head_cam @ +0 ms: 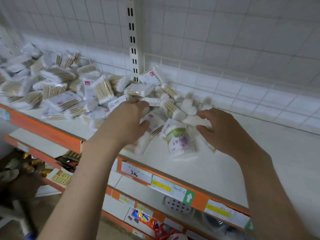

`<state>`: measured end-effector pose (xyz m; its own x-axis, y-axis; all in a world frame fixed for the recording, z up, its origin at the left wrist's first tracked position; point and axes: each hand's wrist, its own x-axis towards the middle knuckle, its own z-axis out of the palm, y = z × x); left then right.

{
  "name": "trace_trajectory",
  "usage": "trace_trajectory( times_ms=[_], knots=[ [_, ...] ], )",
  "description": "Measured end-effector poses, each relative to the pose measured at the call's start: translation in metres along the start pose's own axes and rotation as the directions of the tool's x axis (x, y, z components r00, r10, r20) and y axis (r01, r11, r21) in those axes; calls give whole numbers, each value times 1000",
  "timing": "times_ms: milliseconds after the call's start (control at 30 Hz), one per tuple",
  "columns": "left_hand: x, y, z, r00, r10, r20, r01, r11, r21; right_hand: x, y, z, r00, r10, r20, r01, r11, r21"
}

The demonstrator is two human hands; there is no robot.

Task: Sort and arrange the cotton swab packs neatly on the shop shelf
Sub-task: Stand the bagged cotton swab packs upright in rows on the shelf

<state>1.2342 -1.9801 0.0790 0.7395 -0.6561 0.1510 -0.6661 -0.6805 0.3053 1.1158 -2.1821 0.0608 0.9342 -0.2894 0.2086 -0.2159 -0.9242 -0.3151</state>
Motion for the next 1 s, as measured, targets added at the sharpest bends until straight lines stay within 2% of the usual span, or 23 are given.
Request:
trace_trajectory(
  times_ms=[100, 200, 367, 533, 733, 867, 1000],
  knots=[
    [36, -3, -7, 975, 12, 222, -33, 995, 92, 15, 6, -9, 992, 43, 115, -37, 998, -52],
    [61, -3, -7, 906, 1, 424, -79, 983, 167, 28, 7, -13, 953, 153, 261, -147, 988, -43],
    [82, -12, 13, 830, 23, 557, -162, 966, 201, 46, -3, -6, 856, 261, 447, -269, 962, -46],
    [80, -20, 31, 858, 86, 506, -190, 969, 157, 53, -14, 7, 787, 308, 535, -270, 951, -151],
    [76, -24, 37, 880, 125, 458, -225, 959, 171, 49, -22, 13, 804, 339, 488, -329, 938, -110],
    [73, -26, 40, 898, 174, 405, -217, 974, 62, 44, -25, 12, 866, 326, 378, -345, 938, -20],
    [71, -25, 40, 941, 169, 294, -145, 984, -103, 33, -22, 9, 926, 343, 161, -356, 932, 61]
  ],
)
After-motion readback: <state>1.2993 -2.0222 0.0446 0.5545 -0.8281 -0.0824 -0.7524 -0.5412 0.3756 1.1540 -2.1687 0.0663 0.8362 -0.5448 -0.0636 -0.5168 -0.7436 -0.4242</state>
